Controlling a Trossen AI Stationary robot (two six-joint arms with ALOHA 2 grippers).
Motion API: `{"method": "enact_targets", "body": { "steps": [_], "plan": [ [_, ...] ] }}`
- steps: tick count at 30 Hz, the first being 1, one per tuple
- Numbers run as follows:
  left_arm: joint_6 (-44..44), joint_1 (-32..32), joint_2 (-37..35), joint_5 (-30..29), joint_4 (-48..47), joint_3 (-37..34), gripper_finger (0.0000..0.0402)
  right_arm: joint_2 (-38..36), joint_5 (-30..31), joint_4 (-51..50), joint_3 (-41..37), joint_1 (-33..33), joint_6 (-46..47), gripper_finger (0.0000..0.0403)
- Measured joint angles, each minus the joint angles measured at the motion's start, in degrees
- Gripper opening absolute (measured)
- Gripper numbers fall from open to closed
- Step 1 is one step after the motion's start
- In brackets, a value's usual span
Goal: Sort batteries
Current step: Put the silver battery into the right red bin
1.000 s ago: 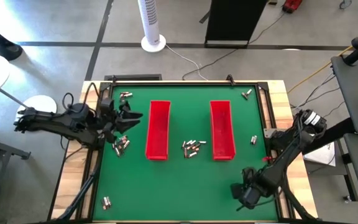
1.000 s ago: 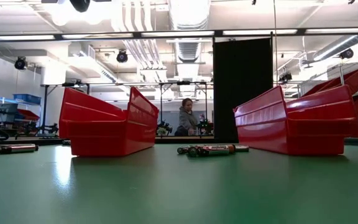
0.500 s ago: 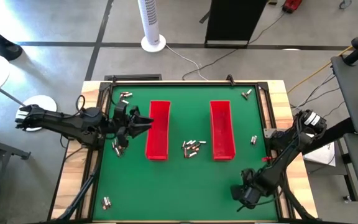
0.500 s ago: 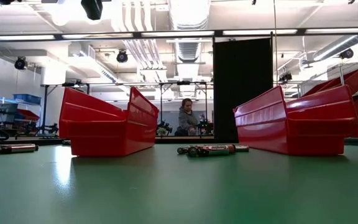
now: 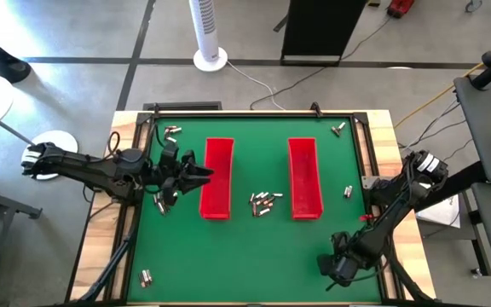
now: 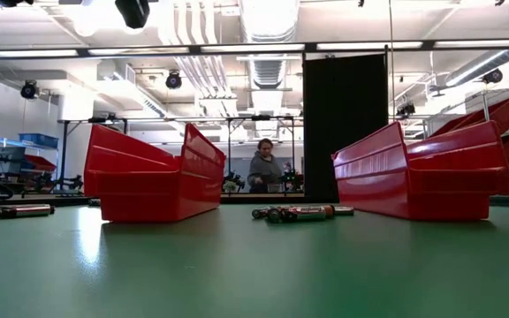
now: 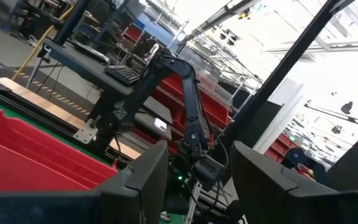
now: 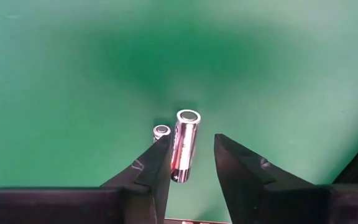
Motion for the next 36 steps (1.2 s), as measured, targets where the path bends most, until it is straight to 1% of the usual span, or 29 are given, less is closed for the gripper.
{"method": "enact_targets", "body": {
  "steps": [7, 14, 20, 23, 31, 36],
  "plan": [
    [0.0, -0.22, 0.02, 0.02, -0.06, 0.0, 0.0155, 1.17, 0.0, 1.06, -0.17, 0.63, -0.03, 0.0098],
    [-0.54, -0.74, 0.02, 0.16, -0.69, -0.04, 0.0155, 4.72, -0.29, 5.1, -0.19, 0.74, -0.17, 0.011],
    [-0.98, -1.34, 0.0, 0.17, -1.0, -0.04, 0.0155, 6.08, -0.51, 5.38, -0.11, 0.72, -0.44, 0.0114],
    [-1.01, -1.34, -0.03, 0.17, -0.98, -0.04, 0.0155, 6.1, -0.5, 5.43, -0.11, 0.72, -0.62, 0.0101],
    [-1.07, -1.31, -0.03, 0.13, -0.96, -0.04, 0.0155, 6.12, -0.24, 5.69, -0.11, 0.72, -0.63, 0.0047],
    [-1.03, -1.29, -0.03, 0.11, -1.19, -0.04, 0.0155, 5.65, 0.02, 3.24, -0.07, 0.65, -0.65, 0.005]
  ]
}}
